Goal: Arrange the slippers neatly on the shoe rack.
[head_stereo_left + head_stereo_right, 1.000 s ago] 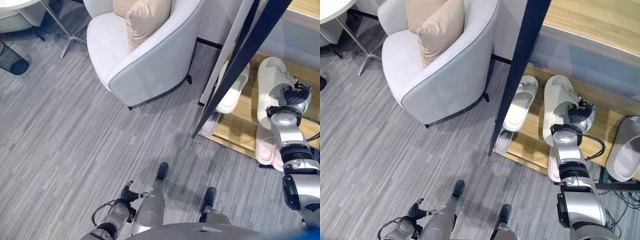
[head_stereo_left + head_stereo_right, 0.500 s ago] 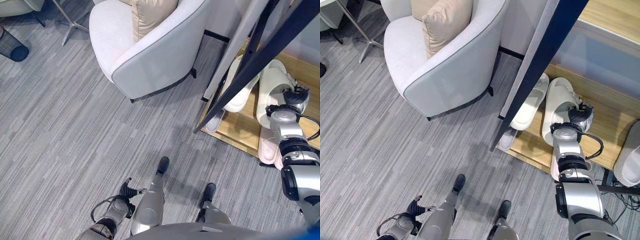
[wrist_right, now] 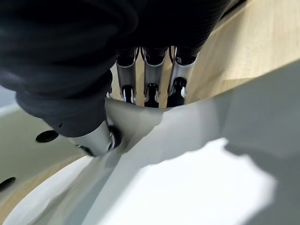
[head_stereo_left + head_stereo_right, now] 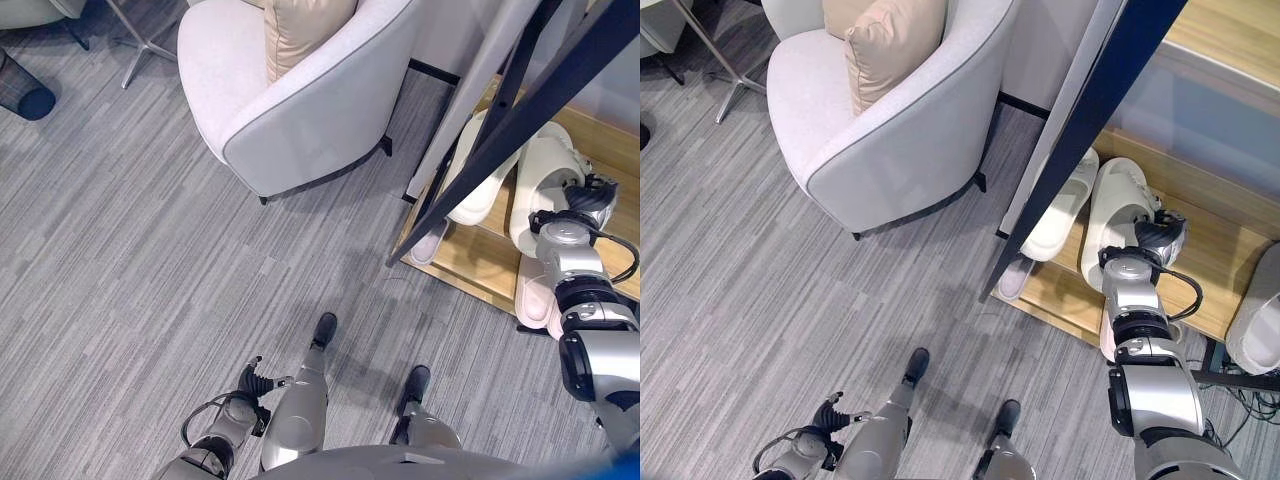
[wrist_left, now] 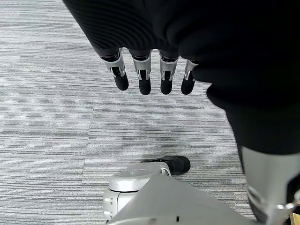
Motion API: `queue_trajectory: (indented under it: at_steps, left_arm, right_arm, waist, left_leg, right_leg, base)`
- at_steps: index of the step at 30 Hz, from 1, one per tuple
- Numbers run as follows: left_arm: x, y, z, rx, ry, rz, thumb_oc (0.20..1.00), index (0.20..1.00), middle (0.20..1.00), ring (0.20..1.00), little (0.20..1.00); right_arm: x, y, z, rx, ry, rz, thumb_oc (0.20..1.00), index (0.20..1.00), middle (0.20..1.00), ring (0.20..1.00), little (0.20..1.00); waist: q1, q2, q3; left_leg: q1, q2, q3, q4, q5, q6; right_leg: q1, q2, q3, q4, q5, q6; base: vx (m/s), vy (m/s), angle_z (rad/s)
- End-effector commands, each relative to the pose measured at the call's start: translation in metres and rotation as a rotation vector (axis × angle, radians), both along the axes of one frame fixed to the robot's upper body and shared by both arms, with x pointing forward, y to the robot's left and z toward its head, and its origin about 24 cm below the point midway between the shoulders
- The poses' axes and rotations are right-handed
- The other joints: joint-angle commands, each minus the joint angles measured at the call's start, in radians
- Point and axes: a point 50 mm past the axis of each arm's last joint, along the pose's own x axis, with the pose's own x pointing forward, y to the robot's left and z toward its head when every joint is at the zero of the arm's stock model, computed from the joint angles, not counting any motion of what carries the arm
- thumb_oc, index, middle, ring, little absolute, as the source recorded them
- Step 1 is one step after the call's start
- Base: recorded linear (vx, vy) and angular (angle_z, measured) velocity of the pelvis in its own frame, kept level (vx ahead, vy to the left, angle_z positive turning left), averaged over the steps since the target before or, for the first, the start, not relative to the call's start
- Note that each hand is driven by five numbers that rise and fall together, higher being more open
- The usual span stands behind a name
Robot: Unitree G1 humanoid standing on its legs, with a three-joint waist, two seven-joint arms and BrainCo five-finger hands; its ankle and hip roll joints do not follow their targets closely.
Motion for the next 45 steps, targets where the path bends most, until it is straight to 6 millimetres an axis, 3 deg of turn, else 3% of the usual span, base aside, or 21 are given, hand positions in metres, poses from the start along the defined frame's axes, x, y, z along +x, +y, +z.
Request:
queue_trajectory:
  at_steps: [1,5,13,24,31,45]
  left_arm:
    - [-0.009,-0.011,-0.008,-0.018,0.046,0.034,1.000,1.000,1.000,1.000,1.000]
    - [-0.016,-0.013,-0.010,-0.031,0.065,0.046,1.000,1.000,1.000,1.000,1.000]
    - [-0.024,-0.007,-0.012,-0.010,0.091,0.063,1.000,1.000,1.000,1.000,1.000]
    - [-0.037,-0.007,-0.016,0.001,0.137,0.079,1.000,1.000,1.000,1.000,1.000]
    - [-0.034,-0.006,-0.016,0.003,0.133,0.074,1.000,1.000,1.000,1.000,1.000]
    - [-0.036,-0.005,-0.016,0.027,0.146,0.062,1.000,1.000,1.000,1.000,1.000]
  right_arm:
    - [-0.007,-0.004,0.015,-0.050,-0.130,-0.014,1.000,1.000,1.000,1.000,1.000]
    - [-0.018,-0.004,-0.001,-0.033,-0.123,-0.043,1.000,1.000,1.000,1.000,1.000]
    - [-0.028,0.006,-0.013,0.104,-0.243,-0.021,1.000,1.000,1.000,1.000,1.000]
    - [-0.053,0.043,-0.045,0.224,-0.294,0.130,1.000,1.000,1.000,1.000,1.000]
    - [-0.054,0.059,-0.063,0.310,-0.261,0.208,1.000,1.000,1.000,1.000,1.000]
    - [-0.043,0.089,-0.050,0.250,-0.269,0.383,1.000,1.000,1.000,1.000,1.000]
  waist:
    - [0.003,0.014,-0.029]
    - [-0.003,0.019,-0.036]
    - [-0.010,0.023,-0.046]
    - [-0.047,0.023,-0.063]
    - [-0.054,0.013,-0.065]
    - [-0.042,0.001,-0.068]
  left_leg:
    - [0.056,-0.055,-0.021,0.000,-0.145,0.028]
    - [0.063,-0.060,-0.022,0.000,-0.149,0.033]
    - [0.077,-0.060,-0.015,0.000,-0.153,0.035]
    - [0.112,-0.055,-0.004,0.000,-0.162,0.040]
    - [0.122,-0.048,0.006,0.000,-0.164,0.038]
    - [0.131,-0.039,0.007,0.000,-0.163,0.033]
  right_leg:
    - [0.036,-0.018,-0.021,0.007,-0.013,0.028]
    - [0.040,-0.020,-0.019,0.008,-0.015,0.028]
    - [0.046,-0.023,-0.015,0.007,-0.016,0.029]
    - [0.072,-0.024,-0.008,0.010,-0.020,0.025]
    - [0.077,-0.018,-0.005,0.011,-0.023,0.022]
    - [0.084,-0.011,-0.009,0.011,-0.026,0.017]
  base:
    - [0.00,0.000,0.00]
    - [0.00,0.014,0.05]
    - [0.00,0.000,0.00]
    - [0.00,0.003,-0.01]
    - [0.00,-0.002,-0.04]
    - [0.00,0.000,0.00]
